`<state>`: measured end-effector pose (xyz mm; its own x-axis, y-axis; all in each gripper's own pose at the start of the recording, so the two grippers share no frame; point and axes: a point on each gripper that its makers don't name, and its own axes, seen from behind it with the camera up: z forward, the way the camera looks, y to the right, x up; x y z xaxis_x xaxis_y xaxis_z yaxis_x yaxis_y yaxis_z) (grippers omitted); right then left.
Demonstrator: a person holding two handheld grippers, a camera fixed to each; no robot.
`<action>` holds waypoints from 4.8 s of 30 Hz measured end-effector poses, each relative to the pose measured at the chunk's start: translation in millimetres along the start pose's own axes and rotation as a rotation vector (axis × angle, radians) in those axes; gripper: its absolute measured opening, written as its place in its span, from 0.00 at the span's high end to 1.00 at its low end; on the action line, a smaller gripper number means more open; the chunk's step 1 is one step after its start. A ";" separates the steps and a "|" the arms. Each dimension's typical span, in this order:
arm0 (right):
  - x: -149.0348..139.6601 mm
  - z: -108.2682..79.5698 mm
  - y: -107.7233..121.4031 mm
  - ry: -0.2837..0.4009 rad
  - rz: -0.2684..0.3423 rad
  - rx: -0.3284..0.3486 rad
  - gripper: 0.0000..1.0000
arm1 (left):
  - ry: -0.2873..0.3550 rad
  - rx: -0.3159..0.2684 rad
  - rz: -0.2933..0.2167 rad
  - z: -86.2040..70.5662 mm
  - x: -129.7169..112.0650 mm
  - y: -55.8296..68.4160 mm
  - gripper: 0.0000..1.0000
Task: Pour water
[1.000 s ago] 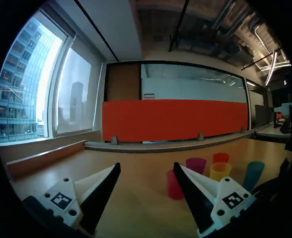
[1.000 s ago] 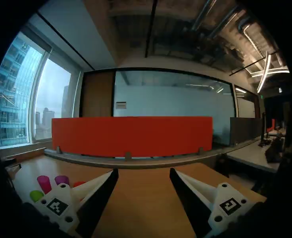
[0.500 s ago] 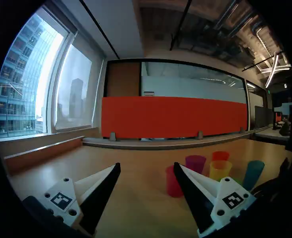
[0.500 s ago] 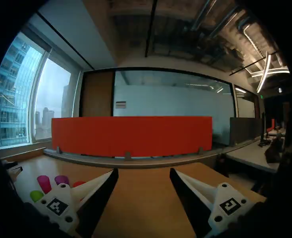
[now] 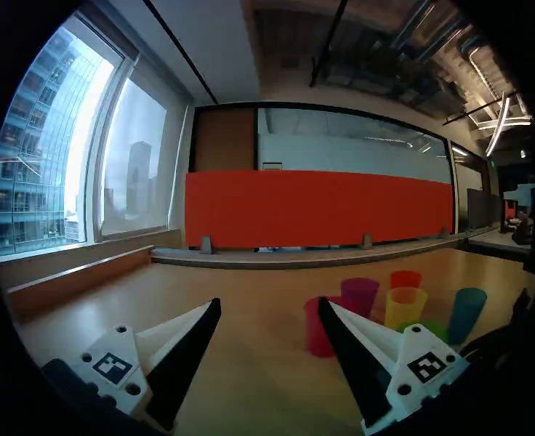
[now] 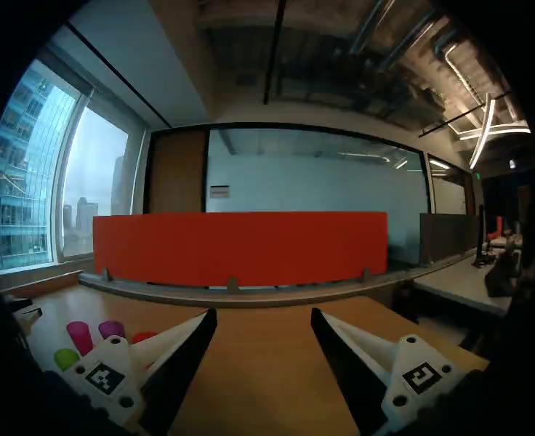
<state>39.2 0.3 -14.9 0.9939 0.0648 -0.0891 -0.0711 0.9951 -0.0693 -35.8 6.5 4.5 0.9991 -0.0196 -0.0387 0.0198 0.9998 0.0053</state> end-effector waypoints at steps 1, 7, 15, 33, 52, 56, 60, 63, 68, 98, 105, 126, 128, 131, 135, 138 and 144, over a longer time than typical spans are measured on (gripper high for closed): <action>-0.1 -0.3 0.2 0.000 0.000 0.000 0.00 | -0.001 0.000 0.001 -0.1 0.0 0.1 0.01; -0.5 -3.3 0.4 0.002 0.002 0.004 0.00 | -0.003 0.000 0.003 0.0 -1.1 0.1 0.01; -3.2 -7.5 -1.1 0.011 -0.013 0.019 0.00 | -0.004 0.000 0.005 -0.4 -0.4 0.1 0.01; -19.9 -2.3 -6.8 0.059 -0.057 0.048 0.00 | -0.005 0.000 0.006 -0.4 0.2 -0.6 0.01; -73.9 16.2 -13.6 0.024 -0.043 0.053 0.00 | -0.005 0.000 0.006 -0.8 0.7 -0.9 0.01; -83.7 16.0 -10.4 0.010 -0.051 0.049 0.00 | -0.005 0.000 0.006 -1.2 0.7 -0.6 0.01; -91.2 16.0 -9.1 0.004 -0.048 0.052 0.00 | -0.005 0.000 0.006 -1.3 0.5 -0.2 0.01; -95.6 16.1 -9.1 -0.005 -0.035 0.055 0.00 | -0.005 0.000 0.006 -1.2 0.5 -0.2 0.01; -101.1 18.3 -7.8 -0.013 -0.014 0.057 0.00 | -0.005 0.000 0.006 -1.4 0.1 -0.4 0.01; -109.7 15.4 0.1 -0.026 -0.012 0.044 0.00 | -0.005 0.000 0.006 -0.8 0.4 0.1 0.01; -109.1 15.0 0.1 -0.026 -0.012 0.045 0.00 | -0.005 0.000 0.006 -1.2 0.3 -0.2 0.01; -111.2 15.3 -0.7 -0.029 -0.010 0.046 0.00 | -0.005 0.000 0.006 -1.1 0.8 -0.2 0.01; -111.3 15.2 -0.4 -0.029 -0.010 0.046 0.00 | -0.005 0.000 0.006 -0.8 1.1 -0.3 0.01; -111.5 14.9 -0.1 -0.029 -0.010 0.046 0.00 | -0.005 0.000 0.006 -0.6 1.2 -0.4 0.01; -111.6 15.0 0.1 -0.029 -0.010 0.046 0.00 | -0.005 0.000 0.006 -0.7 1.3 -0.3 0.01; -111.4 14.9 0.2 -0.029 -0.010 0.046 0.00 | -0.005 0.000 0.006 -0.8 1.2 -0.1 0.01; -111.6 14.4 0.0 -0.029 -0.010 0.046 0.00 | -0.005 0.000 0.006 -0.9 0.9 0.2 0.01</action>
<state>-70.6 -5.9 9.3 0.9966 0.0565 -0.0599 -0.0580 0.9980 -0.0242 -34.9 6.7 3.5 0.9993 -0.0136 -0.0338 0.0138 0.9999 0.0059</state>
